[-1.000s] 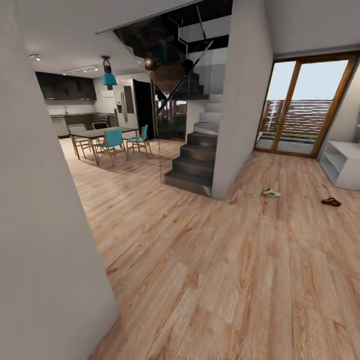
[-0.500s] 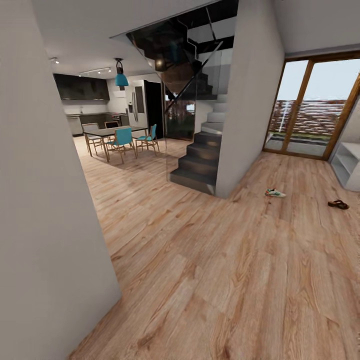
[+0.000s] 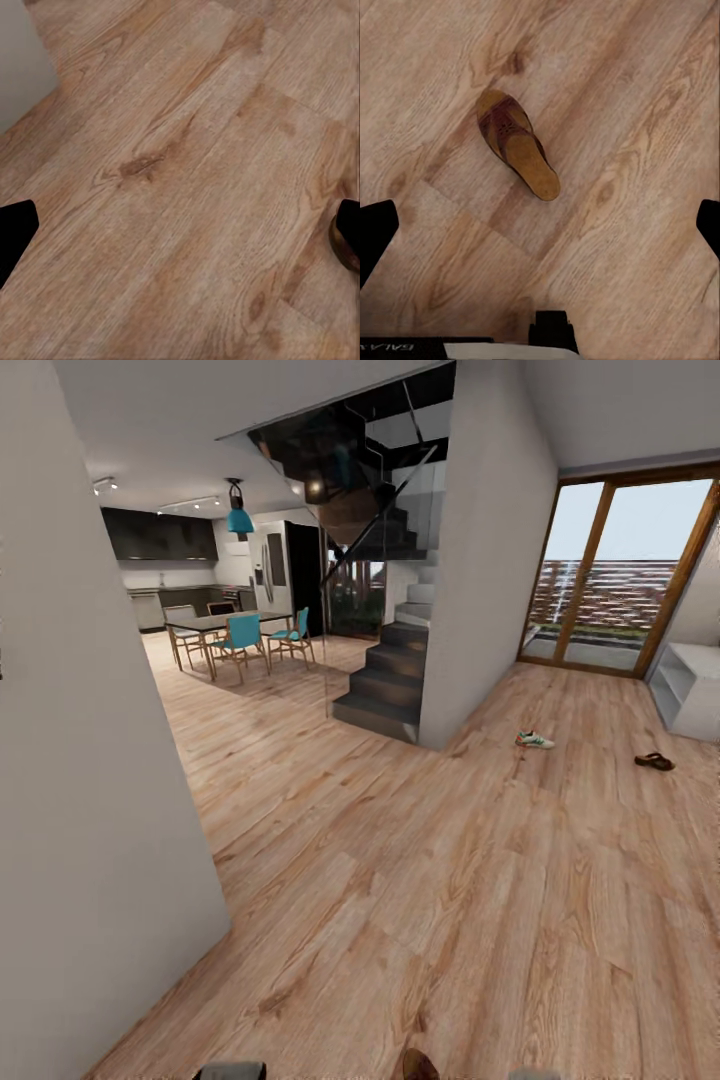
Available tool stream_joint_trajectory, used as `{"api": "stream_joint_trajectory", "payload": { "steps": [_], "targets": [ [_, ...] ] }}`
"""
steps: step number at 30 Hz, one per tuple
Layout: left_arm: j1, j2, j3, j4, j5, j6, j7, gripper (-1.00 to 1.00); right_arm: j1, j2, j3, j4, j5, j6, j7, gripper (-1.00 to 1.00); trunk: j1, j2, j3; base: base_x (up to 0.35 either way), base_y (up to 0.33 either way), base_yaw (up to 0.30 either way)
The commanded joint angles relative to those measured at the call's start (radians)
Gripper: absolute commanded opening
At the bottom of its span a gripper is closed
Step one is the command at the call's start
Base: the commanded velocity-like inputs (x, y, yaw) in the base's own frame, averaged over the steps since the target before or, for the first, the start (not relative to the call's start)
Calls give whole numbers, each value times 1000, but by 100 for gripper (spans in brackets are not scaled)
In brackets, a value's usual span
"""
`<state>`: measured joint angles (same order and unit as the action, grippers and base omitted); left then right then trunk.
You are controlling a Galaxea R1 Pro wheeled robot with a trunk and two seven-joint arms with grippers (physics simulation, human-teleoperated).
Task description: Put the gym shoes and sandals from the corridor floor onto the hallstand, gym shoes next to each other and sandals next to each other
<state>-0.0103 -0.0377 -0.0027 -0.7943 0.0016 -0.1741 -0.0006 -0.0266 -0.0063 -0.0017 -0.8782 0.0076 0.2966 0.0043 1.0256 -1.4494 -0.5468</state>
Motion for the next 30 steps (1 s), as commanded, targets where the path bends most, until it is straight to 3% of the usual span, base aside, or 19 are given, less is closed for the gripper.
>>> {"api": "stream_joint_trajectory", "payload": {
  "steps": [1,5,12,21,27,30],
  "targets": [
    [0,1,0,-29,0,-2,0,100,-1,0,1,-42,0,19,1,100,-1,-1,-1,-275,-217,0],
    [0,4,1,-84,-1,-2,0,100,-2,0,3,-102,-5,37,2,100,-1,-1,-1,-152,-114,0],
    [-3,1,1,-108,-1,-3,1,100,-3,-1,-1,-113,-7,40,1,100,-1,-1,-1,-25,-29,30],
    [-19,-1,2,-145,9,-1,4,100,-3,3,-2,-114,-4,41,0,100,-1,-1,-1,-77,-289,264],
    [-71,-1,2,-146,73,2,5,100,-3,0,-2,-114,-7,41,0,100,-1,-1,-1,-86,-335,273],
    [-81,-1,1,-144,89,2,5,100,-3,0,-2,-114,-8,41,0,100,-1,-1,-1,-84,-307,121]
  ]
}}
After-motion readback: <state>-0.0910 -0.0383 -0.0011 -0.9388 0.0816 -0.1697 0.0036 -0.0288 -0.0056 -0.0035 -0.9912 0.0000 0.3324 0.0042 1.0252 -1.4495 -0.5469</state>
